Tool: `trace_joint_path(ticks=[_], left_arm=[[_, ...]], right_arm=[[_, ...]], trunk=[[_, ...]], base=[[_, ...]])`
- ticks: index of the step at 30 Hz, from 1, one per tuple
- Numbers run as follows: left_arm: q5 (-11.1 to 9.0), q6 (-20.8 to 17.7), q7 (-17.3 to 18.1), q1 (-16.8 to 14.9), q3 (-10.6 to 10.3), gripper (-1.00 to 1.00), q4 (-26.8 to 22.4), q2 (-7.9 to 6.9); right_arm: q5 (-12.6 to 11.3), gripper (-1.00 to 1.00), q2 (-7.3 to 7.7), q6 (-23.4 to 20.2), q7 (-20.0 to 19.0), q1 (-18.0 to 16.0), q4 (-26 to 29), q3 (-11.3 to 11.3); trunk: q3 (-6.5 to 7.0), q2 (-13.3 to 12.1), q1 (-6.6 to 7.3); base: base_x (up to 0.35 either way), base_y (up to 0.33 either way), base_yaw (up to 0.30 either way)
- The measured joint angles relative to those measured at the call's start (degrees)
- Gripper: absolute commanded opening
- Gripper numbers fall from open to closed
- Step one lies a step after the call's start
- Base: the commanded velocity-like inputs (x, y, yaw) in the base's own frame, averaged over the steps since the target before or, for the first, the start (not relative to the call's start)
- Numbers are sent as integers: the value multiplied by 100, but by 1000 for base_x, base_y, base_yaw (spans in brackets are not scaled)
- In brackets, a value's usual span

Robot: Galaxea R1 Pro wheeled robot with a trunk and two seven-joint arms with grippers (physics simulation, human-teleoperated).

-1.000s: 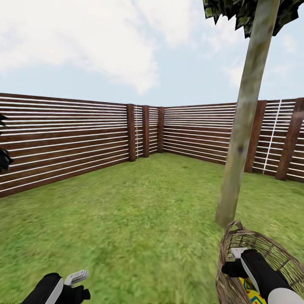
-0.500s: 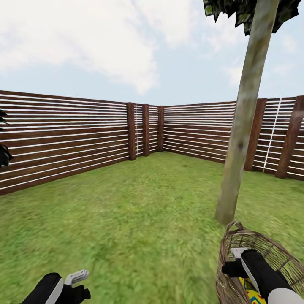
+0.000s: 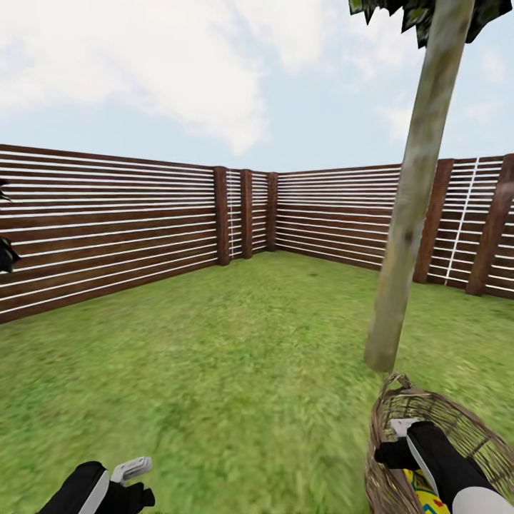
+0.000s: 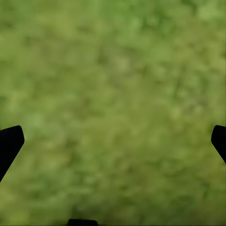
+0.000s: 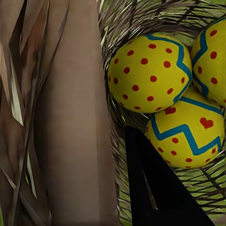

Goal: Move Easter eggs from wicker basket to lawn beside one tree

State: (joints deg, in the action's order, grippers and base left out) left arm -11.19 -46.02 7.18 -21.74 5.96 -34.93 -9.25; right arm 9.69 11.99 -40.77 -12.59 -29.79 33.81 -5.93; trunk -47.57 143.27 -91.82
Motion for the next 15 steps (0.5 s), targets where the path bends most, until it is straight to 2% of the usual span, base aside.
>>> trace_joint_path(ticks=[10, 15], left_arm=[[1, 2, 0, -1, 0, 100, 5, 11], [-1, 2, 0, -2, 0, 100, 1, 1]], right_arm=[[-3, -100, -3, 1, -1, -7, 2, 4], [-16, -100, -5, -135, -5, -7, 204, 2]], trunk=[[-220, 15, -25], [-330, 22, -37]], base=[[0, 0, 0], [0, 0, 0]])
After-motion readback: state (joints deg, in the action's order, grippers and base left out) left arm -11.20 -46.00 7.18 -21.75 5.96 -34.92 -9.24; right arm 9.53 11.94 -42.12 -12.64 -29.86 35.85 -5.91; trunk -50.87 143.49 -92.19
